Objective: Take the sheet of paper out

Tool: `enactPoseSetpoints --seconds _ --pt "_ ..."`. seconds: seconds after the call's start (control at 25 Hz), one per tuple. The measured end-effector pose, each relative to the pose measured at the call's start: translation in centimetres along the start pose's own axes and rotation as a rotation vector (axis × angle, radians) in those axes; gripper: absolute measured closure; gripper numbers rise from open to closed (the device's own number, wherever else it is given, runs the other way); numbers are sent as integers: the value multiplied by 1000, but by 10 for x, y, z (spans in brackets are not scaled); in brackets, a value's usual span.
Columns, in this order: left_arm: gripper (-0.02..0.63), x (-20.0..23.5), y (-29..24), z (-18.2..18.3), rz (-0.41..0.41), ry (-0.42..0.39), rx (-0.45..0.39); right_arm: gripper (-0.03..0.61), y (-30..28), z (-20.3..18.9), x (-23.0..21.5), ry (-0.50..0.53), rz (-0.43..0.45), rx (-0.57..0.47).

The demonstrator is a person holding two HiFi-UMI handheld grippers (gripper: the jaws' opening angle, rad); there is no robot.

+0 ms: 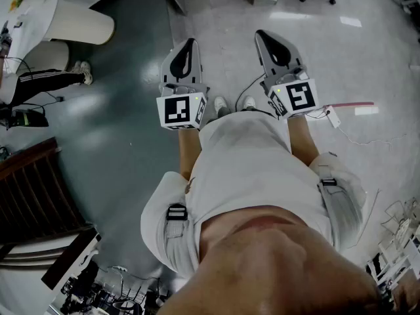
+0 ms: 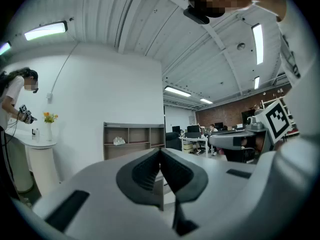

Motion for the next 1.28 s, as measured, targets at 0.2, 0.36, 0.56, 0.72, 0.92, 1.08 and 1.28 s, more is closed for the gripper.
enactPoseSetpoints --seconds 0.2,0.36,0.56,0.72,0.92,1.08,1.28 --pt "591 -18 -9 1 19 -8 1 558 6 -2 -18 1 19 -3" --pt "591 -30 -14 1 35 -11 6 558 11 -3 -30 -15 40 -19" --pt "591 -41 -15 3 50 -6 10 558 13 0 -37 -14 72 -37" --pt "591 -41 -19 4 52 -5 17 558 7 2 -39 -7 81 -37" --pt "591 -26 -35 5 43 -18 16 558 -13 1 -41 4 78 -24" --pt "591 -1 -50 4 29 -22 10 558 -38 2 -40 15 55 -18" --pt "591 34 -80 2 7 -10 3 558 -77 3 -44 28 25 -8"
Point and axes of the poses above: the fingertips, and each gripper's own axes: y backward along the fingers, x to its left, z out of its top, the point moved 8 cm from there along y, backward along the fingers, and after that the axes turned 4 degrees about x, right-handed, at the moved point
